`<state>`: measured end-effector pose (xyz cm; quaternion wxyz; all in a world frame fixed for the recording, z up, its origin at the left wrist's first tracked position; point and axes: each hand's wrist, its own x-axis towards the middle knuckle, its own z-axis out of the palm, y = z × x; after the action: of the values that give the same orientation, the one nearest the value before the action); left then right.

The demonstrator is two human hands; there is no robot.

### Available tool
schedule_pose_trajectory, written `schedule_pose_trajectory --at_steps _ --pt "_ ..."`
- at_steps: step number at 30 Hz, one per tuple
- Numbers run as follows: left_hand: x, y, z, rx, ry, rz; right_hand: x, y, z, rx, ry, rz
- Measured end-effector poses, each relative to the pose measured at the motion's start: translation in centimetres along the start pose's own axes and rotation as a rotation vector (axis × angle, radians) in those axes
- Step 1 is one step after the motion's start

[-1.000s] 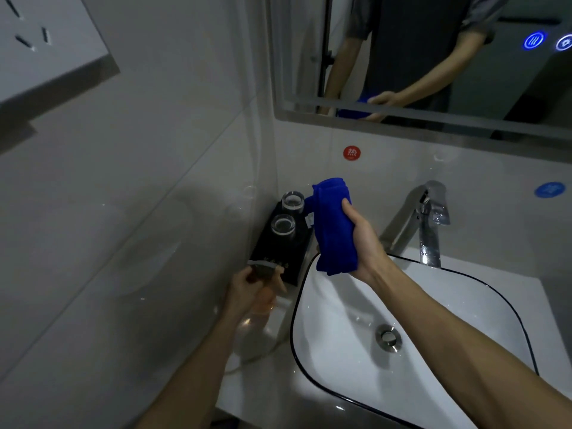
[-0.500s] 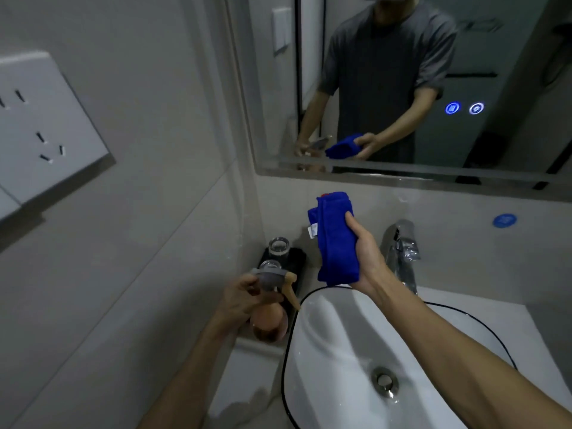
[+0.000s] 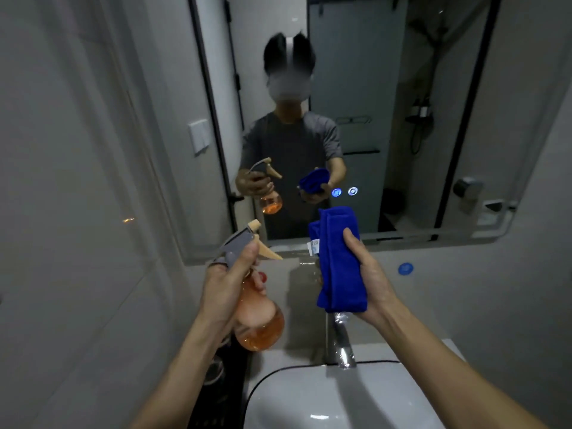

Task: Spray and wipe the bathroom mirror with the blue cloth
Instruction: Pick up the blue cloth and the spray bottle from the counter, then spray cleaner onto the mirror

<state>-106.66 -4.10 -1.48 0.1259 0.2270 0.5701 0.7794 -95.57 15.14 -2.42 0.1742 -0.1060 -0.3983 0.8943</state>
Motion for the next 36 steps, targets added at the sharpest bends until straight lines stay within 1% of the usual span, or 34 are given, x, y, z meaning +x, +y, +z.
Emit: schedule_pose_trajectory --at_steps 4,6,9,11,14,16,21,24,26,30,34,36 --pt "1.0 3.3 5.9 -0.042 -0.134 0.012 -1.8 -5.9 -0.9 -0.03 0.042 -0.114" --pt "1.2 4.7 8.4 -0.112 -0.172 0.01 -2.6 -8.2 -1.0 -0.018 0.045 -0.118" --pt "1.5 6.9 12.8 -0.246 -0.261 -0.009 -4.4 -13.1 -1.8 0.057 -0.027 -0.124" --pt "1.9 8.3 15.8 -0.222 -0.281 0.015 -5.4 -16.8 -2.7 0.1 -0.066 -0.139" --pt "2.7 10.4 20.2 -0.096 -0.288 0.096 -6.2 -22.6 -4.4 0.046 -0.093 -0.192" --pt "3.2 12.0 23.1 -0.052 -0.29 0.168 -6.5 -26.5 -5.2 -0.016 -0.105 -0.245" --pt "4.3 15.6 29.9 -0.01 -0.293 0.236 -6.7 -35.0 -5.7 -0.118 -0.099 -0.411" --pt "5.6 17.3 32.8 -0.027 -0.286 0.277 -6.5 -38.8 -5.3 -0.15 -0.056 -0.521" --pt "6.6 18.5 34.3 0.005 -0.262 0.312 -6.4 -40.9 -4.7 -0.176 -0.019 -0.59" --pt "8.4 21.1 36.8 0.103 -0.217 0.389 -6.0 -44.9 -3.7 -0.166 0.044 -0.707" --pt "9.8 23.9 39.0 0.082 -0.232 0.462 -5.3 -48.9 -3.0 -0.071 0.022 -0.703" --pt "10.3 25.1 40.1 0.076 -0.25 0.502 -4.5 -51.2 -2.8 -0.057 0.047 -0.765"
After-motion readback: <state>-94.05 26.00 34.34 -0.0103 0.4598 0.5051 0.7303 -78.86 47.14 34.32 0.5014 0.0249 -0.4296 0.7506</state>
